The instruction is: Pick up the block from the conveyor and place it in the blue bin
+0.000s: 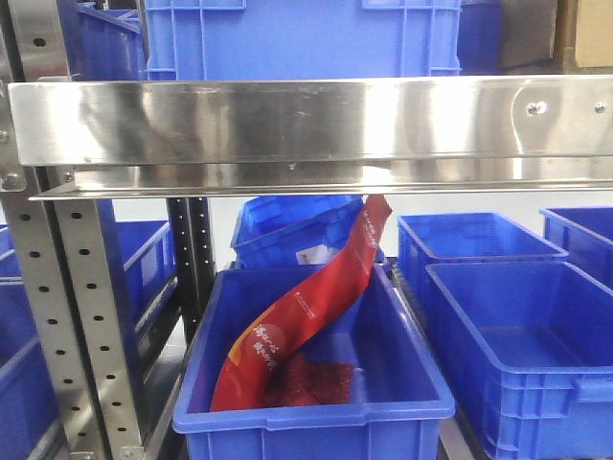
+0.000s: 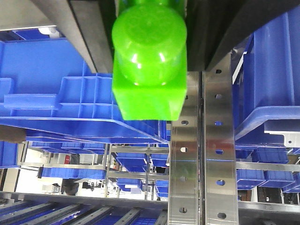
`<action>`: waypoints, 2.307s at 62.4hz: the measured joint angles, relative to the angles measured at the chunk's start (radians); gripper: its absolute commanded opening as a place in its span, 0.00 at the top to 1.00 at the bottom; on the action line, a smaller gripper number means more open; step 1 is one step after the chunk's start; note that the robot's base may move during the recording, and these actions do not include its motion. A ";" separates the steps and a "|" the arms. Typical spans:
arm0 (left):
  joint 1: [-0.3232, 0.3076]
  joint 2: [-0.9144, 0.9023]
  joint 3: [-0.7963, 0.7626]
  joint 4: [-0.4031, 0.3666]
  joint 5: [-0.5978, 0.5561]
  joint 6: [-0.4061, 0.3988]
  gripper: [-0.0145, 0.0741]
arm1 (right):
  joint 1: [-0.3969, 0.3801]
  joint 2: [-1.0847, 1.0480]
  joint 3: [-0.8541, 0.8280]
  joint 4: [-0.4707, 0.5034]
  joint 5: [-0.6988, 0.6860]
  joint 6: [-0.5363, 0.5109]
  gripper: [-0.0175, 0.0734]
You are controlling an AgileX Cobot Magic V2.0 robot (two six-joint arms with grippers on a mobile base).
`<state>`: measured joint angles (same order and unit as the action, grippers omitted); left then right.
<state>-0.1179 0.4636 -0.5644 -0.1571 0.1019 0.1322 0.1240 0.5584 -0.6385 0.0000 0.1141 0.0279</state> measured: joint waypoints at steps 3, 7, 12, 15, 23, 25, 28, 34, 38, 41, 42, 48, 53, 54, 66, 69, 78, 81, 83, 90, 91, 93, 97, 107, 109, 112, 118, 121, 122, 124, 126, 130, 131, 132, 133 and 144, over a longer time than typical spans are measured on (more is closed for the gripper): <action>0.000 0.000 0.000 0.000 -0.014 0.000 0.96 | 0.000 0.000 0.000 0.000 0.000 0.000 0.99; 0.000 0.000 0.000 0.000 -0.043 0.000 0.96 | 0.000 0.000 0.000 0.000 0.000 0.000 0.99; 0.000 0.000 0.000 0.000 -0.062 0.000 0.96 | 0.000 0.000 0.000 0.000 -0.002 0.000 0.99; 0.000 0.000 0.000 0.000 -0.064 0.000 0.96 | 0.000 0.000 0.000 0.000 -0.008 0.000 0.99; 0.000 0.000 0.000 0.000 -0.064 0.000 0.96 | 0.000 0.000 0.000 0.000 -0.015 0.000 0.99; 0.000 0.000 0.000 0.000 -0.064 0.000 0.96 | 0.000 0.000 0.000 0.000 -0.016 0.000 0.99; 0.000 0.000 0.000 0.000 -0.066 0.000 0.96 | 0.000 0.000 0.000 0.000 -0.029 0.000 0.99; 0.000 0.002 -0.005 0.000 -0.071 0.000 0.96 | 0.000 0.000 0.000 0.000 -0.081 0.000 0.99; 0.000 0.009 -0.023 0.000 -0.057 0.000 0.96 | 0.000 0.002 0.000 0.000 -0.123 0.000 0.99; 0.000 0.020 -0.046 0.000 -0.036 0.000 0.96 | 0.000 0.006 0.000 0.000 -0.154 0.000 0.99; 0.000 0.028 -0.061 0.000 -0.021 0.000 0.96 | 0.000 0.008 0.000 0.000 -0.163 0.000 0.99; -0.017 0.085 -0.157 0.000 0.049 0.000 0.96 | 0.000 0.038 -0.015 0.000 -0.193 0.000 0.99; -0.052 0.157 -0.249 0.000 0.087 0.000 0.96 | 0.010 0.093 -0.062 0.000 -0.196 0.000 0.99; -0.063 0.178 -0.271 0.000 0.091 0.000 0.96 | 0.017 0.104 -0.077 0.000 -0.196 0.000 0.99; -0.193 0.391 -0.440 0.004 0.103 0.000 0.96 | 0.114 0.279 -0.245 0.000 -0.181 0.000 0.99; -0.227 0.454 -0.478 0.007 0.097 0.000 0.96 | 0.140 0.332 -0.287 0.000 -0.181 0.000 0.99; -0.294 0.669 -0.594 0.021 0.025 0.000 0.96 | 0.204 0.526 -0.421 0.000 -0.181 0.000 0.99; -0.303 0.732 -0.641 0.023 0.013 0.000 0.96 | 0.212 0.576 -0.457 0.000 -0.185 0.000 0.99; -0.305 0.776 -0.681 0.025 0.011 0.000 0.96 | 0.220 0.618 -0.488 0.000 -0.188 0.000 0.99; -0.309 0.914 -0.829 0.026 0.042 0.000 0.96 | 0.235 0.742 -0.591 0.000 -0.211 0.000 0.99; -0.309 0.931 -0.850 0.027 0.053 0.000 0.96 | 0.237 0.764 -0.610 0.000 -0.213 0.000 0.99; -0.309 0.980 -0.911 0.027 0.074 0.000 0.96 | 0.239 0.799 -0.642 0.000 -0.216 0.000 0.99; -0.309 1.050 -1.000 0.027 0.113 0.000 0.96 | 0.241 0.858 -0.695 0.000 -0.221 0.000 0.99; -0.309 1.188 -1.162 0.027 0.160 0.000 0.96 | 0.247 0.982 -0.818 0.000 -0.207 0.000 0.99; -0.309 1.208 -1.179 0.027 0.163 0.000 0.96 | 0.249 1.004 -0.840 0.000 -0.196 0.000 0.99; -0.311 1.227 -1.193 0.027 0.163 0.000 0.96 | 0.253 1.034 -0.867 0.000 -0.179 0.000 0.99; -0.311 1.257 -1.202 0.027 0.163 0.000 0.96 | 0.263 1.074 -0.912 0.000 -0.124 0.000 0.99; -0.311 1.266 -1.203 0.027 0.163 0.000 0.96 | 0.269 1.092 -0.930 0.000 -0.092 0.000 0.99; -0.311 1.267 -1.203 0.027 0.163 0.000 0.96 | 0.270 1.097 -0.935 0.000 -0.083 0.000 0.99; -0.311 1.273 -1.203 0.027 0.165 0.000 0.96 | 0.275 1.107 -0.942 0.000 -0.063 0.000 0.99; -0.311 1.278 -1.204 0.027 0.165 0.000 0.96 | 0.277 1.115 -0.948 0.000 -0.047 0.000 0.99; -0.311 1.285 -1.204 0.027 0.165 0.000 0.96 | 0.281 1.128 -0.955 0.000 -0.026 0.000 0.99; -0.311 1.291 -1.204 0.027 0.165 0.000 0.96 | 0.281 1.130 -0.955 0.000 -0.023 0.000 0.99; -0.311 1.293 -1.204 0.027 0.165 0.000 0.96 | 0.283 1.133 -0.955 0.000 -0.020 0.000 0.99; -0.311 1.295 -1.204 0.027 0.165 0.000 0.96 | 0.283 1.135 -0.957 0.000 -0.018 0.000 0.99; -0.311 1.330 -1.204 0.027 0.149 0.000 0.88 | 0.283 1.173 -0.957 0.000 -0.054 0.000 0.99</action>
<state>-0.4291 1.7938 -1.7686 -0.1297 0.2513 0.1322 0.4071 1.7313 -1.5954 0.0000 0.0597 0.0279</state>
